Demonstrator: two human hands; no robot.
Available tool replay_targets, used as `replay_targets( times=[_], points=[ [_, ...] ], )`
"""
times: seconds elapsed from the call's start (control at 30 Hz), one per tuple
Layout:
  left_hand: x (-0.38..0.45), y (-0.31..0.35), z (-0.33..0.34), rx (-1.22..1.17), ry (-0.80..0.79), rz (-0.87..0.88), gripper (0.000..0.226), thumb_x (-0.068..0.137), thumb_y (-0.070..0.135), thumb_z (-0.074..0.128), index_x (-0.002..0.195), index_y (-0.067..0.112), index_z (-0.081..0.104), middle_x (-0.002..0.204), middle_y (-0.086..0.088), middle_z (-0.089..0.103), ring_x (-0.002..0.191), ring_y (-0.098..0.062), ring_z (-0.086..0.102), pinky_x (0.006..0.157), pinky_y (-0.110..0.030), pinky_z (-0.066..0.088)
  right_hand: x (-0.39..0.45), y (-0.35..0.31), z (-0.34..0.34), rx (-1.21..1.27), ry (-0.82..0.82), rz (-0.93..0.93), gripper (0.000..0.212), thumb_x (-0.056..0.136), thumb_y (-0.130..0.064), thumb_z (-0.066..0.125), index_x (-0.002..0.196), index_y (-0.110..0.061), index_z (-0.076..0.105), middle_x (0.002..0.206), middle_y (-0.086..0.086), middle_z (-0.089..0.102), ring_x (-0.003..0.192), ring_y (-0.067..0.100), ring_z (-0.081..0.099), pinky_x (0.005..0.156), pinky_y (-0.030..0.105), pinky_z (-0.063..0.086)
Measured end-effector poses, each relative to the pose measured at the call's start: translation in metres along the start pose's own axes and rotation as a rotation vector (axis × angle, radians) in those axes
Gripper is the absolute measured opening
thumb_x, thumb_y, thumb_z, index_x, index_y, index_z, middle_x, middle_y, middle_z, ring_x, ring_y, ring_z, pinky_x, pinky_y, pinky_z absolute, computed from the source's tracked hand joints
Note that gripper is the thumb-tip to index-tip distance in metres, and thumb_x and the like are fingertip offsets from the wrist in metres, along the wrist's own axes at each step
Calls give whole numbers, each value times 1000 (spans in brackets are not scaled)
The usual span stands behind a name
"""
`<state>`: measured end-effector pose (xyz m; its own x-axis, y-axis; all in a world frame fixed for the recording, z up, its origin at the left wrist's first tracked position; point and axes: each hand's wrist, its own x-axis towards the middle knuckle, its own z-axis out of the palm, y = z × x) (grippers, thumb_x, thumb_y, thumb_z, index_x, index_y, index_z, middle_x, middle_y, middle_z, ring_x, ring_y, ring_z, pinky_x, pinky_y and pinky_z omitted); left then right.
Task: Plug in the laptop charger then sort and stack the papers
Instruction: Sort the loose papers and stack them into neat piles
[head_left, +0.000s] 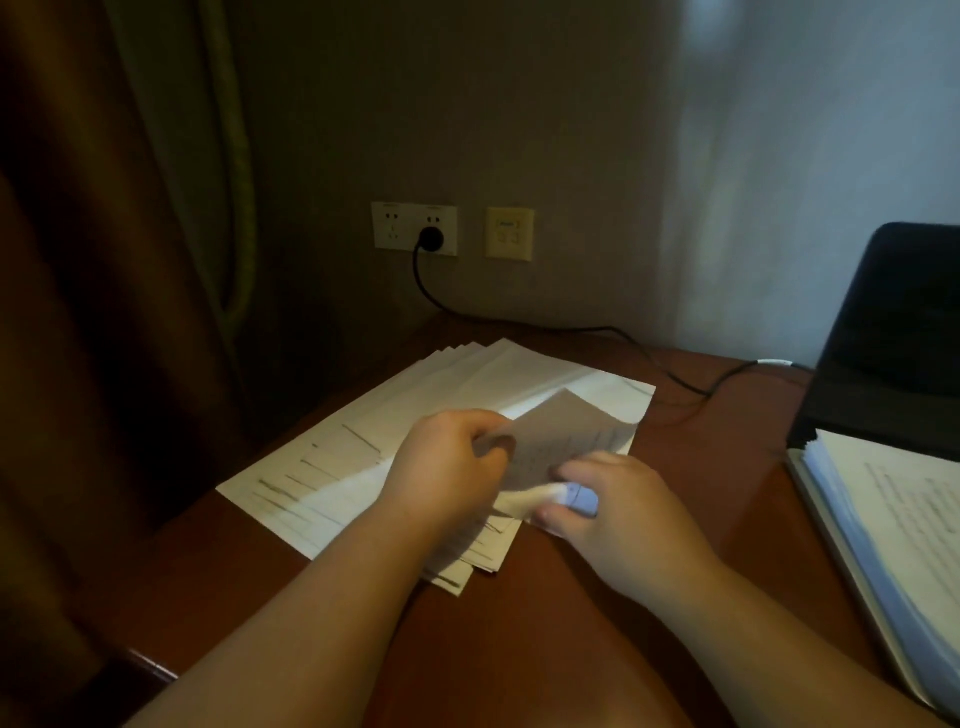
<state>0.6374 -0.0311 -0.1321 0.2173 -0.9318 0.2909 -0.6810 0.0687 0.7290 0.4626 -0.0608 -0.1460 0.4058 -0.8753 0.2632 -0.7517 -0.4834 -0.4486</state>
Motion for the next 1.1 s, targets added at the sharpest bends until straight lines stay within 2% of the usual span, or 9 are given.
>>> replay_targets(
  times=[0.2,0.3,0.4,0.53,0.63,0.73,0.87,0.97,1.1],
  points=[
    [3,4,-3,-40,-81,86,21,98,30,59,114,38,71,108,20,68,99,0,61,81,-21,53,4,2,-3,156,267,8,14,84,-44,71,90,-32,70,87,-19,58,88,5,52,64,17,38],
    [1,3,-11,-111,-181,147,39,94,28,58,131,41,61,124,18,63,112,1,57,91,-22,49,7,0,-5,211,343,26,20,83,-44,71,95,-29,70,93,-19,58,97,7,51,71,14,35],
    [-3,4,-12,-105,-265,189,56,84,15,56,134,40,57,120,17,64,110,-5,60,84,-21,53,11,1,-5,242,402,18,27,85,-43,71,105,-26,70,118,-11,61,115,11,50,86,24,44],
    [-2,2,-3,-53,0,90,51,100,4,50,136,39,53,123,22,57,108,5,53,70,-1,42,8,-6,-6,394,482,-4,26,90,-40,64,114,-31,61,127,-20,44,118,-9,38,90,7,31],
    [1,-2,-6,-257,193,-43,42,101,8,50,127,40,56,106,20,57,94,-3,57,61,-10,49,4,-13,-9,267,617,-131,21,90,-45,56,96,-25,61,105,-12,48,103,4,46,84,11,37],
    [5,-6,-9,-219,265,-51,37,101,12,52,124,40,57,99,18,56,89,1,54,56,-9,46,1,-21,-6,146,354,-226,27,92,-49,49,96,-28,65,98,-20,53,101,3,49,88,22,45],
    [6,-10,-3,-357,278,-107,34,100,9,54,124,33,60,102,18,58,89,-1,55,53,-3,45,-1,-26,2,5,-147,-216,48,97,-59,41,140,-38,48,145,-25,37,140,1,22,117,34,23],
    [6,-16,0,-554,249,-179,36,97,9,57,109,42,61,110,12,62,109,-16,59,74,-20,58,0,-25,3,-85,-163,-170,41,94,-63,43,120,-35,60,126,-15,57,120,8,47,104,38,42],
    [2,-12,3,-568,195,-193,36,94,7,60,108,40,60,113,10,62,108,-17,58,67,-13,54,2,-18,0,-106,-100,-101,41,83,-64,60,113,-36,60,114,-20,55,106,4,50,89,31,50]
  ],
)
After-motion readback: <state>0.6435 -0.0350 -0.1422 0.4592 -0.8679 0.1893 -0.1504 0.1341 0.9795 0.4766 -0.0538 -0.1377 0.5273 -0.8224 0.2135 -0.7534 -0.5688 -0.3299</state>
